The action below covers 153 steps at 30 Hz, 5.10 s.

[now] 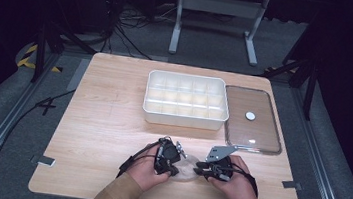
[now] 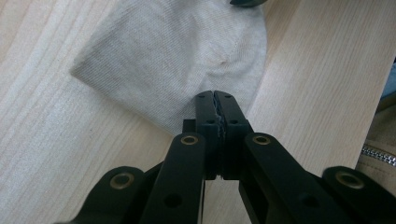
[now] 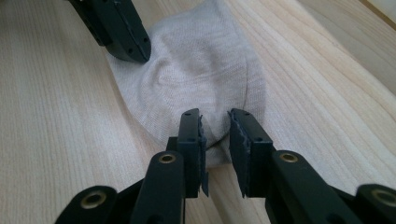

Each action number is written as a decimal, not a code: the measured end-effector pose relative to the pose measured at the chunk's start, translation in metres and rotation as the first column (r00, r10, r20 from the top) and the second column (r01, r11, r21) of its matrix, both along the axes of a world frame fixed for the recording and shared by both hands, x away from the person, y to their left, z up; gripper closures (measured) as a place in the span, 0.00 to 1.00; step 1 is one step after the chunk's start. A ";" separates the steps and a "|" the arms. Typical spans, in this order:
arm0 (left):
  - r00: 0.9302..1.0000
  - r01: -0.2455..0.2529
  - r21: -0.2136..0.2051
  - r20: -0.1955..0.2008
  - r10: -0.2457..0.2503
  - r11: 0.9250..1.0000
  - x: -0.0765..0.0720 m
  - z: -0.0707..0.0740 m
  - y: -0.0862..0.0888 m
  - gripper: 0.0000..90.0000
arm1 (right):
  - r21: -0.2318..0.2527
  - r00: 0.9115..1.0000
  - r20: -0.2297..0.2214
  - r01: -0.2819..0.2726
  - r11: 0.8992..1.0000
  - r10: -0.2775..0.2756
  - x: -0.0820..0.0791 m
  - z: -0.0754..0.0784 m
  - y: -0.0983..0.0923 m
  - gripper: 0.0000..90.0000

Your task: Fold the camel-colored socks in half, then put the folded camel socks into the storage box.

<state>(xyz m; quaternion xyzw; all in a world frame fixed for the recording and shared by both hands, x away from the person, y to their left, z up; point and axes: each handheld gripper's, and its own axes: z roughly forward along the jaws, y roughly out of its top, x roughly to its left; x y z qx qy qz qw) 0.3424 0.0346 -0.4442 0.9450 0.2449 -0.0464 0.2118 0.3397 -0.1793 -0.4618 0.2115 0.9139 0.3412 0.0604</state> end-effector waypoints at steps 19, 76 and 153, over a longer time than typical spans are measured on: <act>0.999 -0.045 -0.114 0.006 0.046 0.992 0.005 0.012 0.017 0.84 | 0.023 0.999 0.003 0.041 0.999 -0.041 0.001 0.011 -0.006 0.84; 0.996 -0.062 0.001 0.066 0.062 0.998 0.009 -0.007 0.012 1.00 | 0.044 0.993 -0.084 0.091 0.995 -0.087 0.000 -0.001 0.013 1.00; 0.989 -0.051 -0.137 0.133 0.069 0.989 0.005 0.001 -0.014 0.90 | 0.058 0.998 -0.058 0.020 0.998 -0.016 -0.004 0.008 0.004 0.98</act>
